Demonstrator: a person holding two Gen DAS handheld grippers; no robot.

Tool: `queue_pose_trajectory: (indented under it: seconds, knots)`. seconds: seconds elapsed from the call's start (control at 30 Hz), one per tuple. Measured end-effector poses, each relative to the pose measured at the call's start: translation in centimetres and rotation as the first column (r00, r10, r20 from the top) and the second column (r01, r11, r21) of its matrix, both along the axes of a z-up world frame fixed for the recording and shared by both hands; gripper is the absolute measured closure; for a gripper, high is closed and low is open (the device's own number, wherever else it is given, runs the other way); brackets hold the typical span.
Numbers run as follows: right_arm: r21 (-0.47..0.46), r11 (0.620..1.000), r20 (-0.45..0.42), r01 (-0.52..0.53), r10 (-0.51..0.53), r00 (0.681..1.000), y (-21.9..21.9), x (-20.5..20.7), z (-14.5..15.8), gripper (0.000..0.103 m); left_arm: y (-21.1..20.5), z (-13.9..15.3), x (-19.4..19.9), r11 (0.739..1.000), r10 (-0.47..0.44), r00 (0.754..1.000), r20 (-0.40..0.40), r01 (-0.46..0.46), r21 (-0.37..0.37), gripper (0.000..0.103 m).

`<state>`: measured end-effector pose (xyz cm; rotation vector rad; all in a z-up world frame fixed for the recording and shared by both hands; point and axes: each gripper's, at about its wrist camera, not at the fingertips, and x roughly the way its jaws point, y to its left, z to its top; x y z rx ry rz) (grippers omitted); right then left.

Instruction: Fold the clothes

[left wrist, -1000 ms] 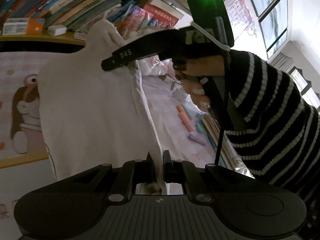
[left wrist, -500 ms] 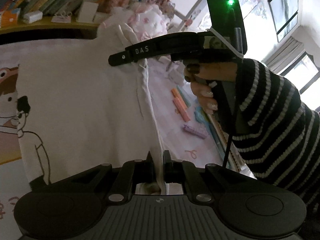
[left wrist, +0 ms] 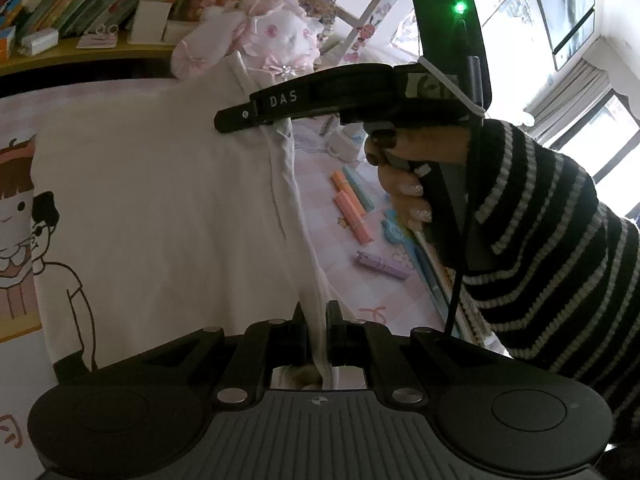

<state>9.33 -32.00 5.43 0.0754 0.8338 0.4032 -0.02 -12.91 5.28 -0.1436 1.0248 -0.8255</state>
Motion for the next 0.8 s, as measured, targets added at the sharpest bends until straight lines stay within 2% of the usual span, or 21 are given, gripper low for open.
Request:
queue_pose_trajectory:
  seconds: [0.33,0.4,0.43,0.47,0.5,0.57,0.67,0.73,0.8]
  knots:
    - [0.022,1.0,-0.023,0.013,-0.012,1.0,-1.2,0.3,-0.8,0.095,-1.2,-0.8,0.4,1.0,-0.007,1.0,-0.03,0.007,0.017,0.095]
    - [0.02,0.999,-0.041,0.036,-0.035,0.999,-1.6,0.4,-1.3,0.095,-1.4,-0.8,0.4,1.0,-0.017,0.999,-0.045,0.017,0.005,0.085]
    - [0.009,0.998,-0.062,0.068,-0.067,0.996,-2.0,0.5,-1.8,0.084,-1.6,-0.8,0.3,1.0,-0.025,0.998,-0.053,0.025,-0.004,0.08]
    - [-0.007,0.994,-0.087,0.106,-0.107,0.99,-2.3,0.6,-2.2,0.076,-1.5,-0.6,0.2,0.999,-0.04,0.998,-0.058,0.038,-0.02,0.069]
    - [-0.023,0.989,-0.112,0.144,-0.146,0.983,-2.7,0.7,-2.7,0.06,-1.4,-0.5,-0.1,0.997,-0.061,0.996,-0.06,0.058,-0.042,0.065]
    - [-0.006,0.979,-0.165,0.205,-0.203,0.965,-4.0,0.4,-3.6,0.057,-0.8,-0.1,-0.6,0.993,-0.086,0.994,-0.063,0.081,-0.083,0.063]
    - [0.018,0.971,-0.2,0.238,-0.229,0.953,-5.0,-2.7,-3.8,0.057,1.7,0.2,-1.3,0.994,-0.036,0.998,-0.057,0.03,-0.102,0.062]
    - [0.032,0.966,-0.22,0.255,-0.243,0.945,-5.5,-4.9,-3.8,0.057,3.8,0.0,-1.5,0.997,0.054,0.998,-0.035,-0.055,-0.051,0.062]
    - [0.046,0.961,-0.241,0.273,-0.255,0.936,-6.1,-7.1,-3.8,0.057,6.0,-0.5,-1.7,0.991,0.127,0.992,-0.003,-0.127,0.03,0.062]
